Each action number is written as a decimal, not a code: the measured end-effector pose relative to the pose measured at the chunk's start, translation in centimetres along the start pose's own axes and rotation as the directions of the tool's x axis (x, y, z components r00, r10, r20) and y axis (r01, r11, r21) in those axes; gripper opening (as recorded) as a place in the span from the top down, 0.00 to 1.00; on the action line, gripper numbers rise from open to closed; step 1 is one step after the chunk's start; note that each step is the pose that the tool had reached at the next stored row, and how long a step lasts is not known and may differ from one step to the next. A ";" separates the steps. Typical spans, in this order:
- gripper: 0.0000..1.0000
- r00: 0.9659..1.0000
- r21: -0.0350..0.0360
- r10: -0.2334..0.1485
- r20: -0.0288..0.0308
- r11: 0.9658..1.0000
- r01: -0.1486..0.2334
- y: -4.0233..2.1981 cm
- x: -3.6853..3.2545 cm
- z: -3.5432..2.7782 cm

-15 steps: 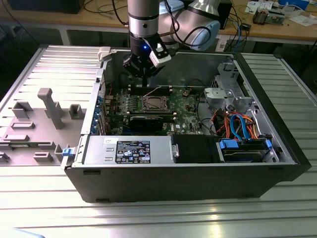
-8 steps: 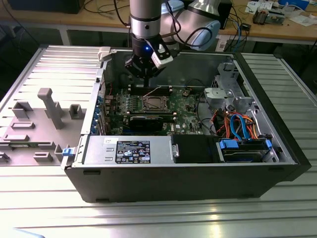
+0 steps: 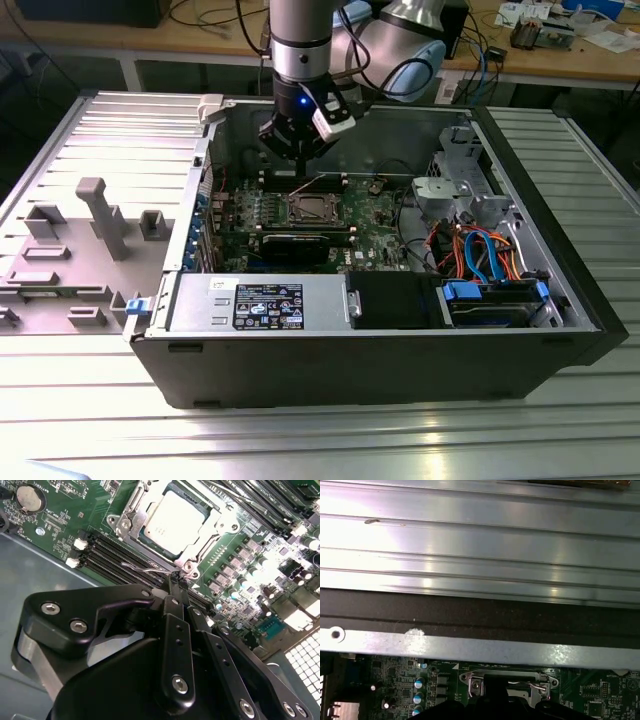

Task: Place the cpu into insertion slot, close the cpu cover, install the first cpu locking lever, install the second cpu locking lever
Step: 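Install the first cpu locking lever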

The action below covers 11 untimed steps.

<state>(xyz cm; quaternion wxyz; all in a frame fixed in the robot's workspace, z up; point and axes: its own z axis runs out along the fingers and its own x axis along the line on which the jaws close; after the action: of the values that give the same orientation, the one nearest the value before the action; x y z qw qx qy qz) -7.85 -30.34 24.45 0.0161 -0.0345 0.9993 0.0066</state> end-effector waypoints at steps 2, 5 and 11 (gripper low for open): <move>0.89 1.000 0.000 0.000 0.000 1.000 0.000 0.00 0.00 0.01; 0.89 1.000 0.000 0.003 0.000 1.000 -0.003 0.00 -0.03 0.04; 0.89 1.000 0.000 0.003 0.000 1.000 -0.003 0.00 -0.03 0.06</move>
<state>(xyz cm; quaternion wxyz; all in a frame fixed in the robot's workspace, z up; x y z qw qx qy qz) -7.82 -30.34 24.39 0.0161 -0.0329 0.9993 0.0065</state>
